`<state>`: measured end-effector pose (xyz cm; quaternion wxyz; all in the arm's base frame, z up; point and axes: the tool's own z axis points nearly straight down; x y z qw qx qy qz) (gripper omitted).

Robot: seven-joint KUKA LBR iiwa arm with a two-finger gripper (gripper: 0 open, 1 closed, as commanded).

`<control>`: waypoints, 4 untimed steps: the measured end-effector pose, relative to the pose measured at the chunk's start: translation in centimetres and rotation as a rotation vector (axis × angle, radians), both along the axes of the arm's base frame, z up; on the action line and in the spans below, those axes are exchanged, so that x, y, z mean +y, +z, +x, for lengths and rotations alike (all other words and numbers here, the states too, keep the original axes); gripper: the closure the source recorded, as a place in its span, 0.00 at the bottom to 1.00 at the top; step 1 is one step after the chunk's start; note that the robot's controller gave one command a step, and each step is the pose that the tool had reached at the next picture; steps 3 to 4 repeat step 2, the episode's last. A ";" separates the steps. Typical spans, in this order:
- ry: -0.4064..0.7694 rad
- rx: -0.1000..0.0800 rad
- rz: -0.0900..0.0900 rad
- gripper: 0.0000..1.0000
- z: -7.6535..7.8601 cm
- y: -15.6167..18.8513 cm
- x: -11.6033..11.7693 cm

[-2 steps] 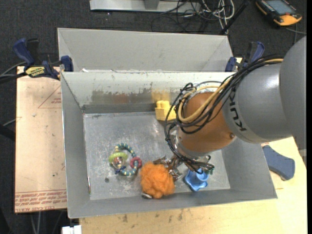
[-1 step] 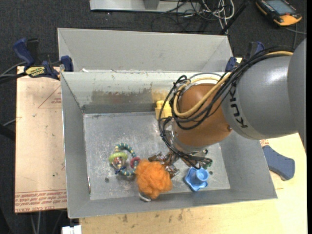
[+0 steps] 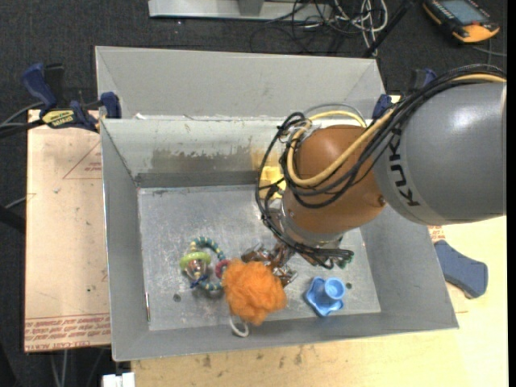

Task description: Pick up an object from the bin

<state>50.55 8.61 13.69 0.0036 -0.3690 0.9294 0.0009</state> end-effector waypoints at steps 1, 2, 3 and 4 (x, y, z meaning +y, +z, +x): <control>0.040 0.012 -0.003 1.00 0.0 4.8 -0.8; 0.189 0.008 -0.003 1.00 -0.8 11.7 -0.3; 0.189 0.008 -0.003 1.00 -0.8 11.7 -0.3; 0.189 0.008 -0.003 1.00 -0.8 11.7 -0.3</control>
Offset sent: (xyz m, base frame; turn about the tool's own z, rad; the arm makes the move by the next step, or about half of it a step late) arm -0.0179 0.0000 0.1777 -0.3371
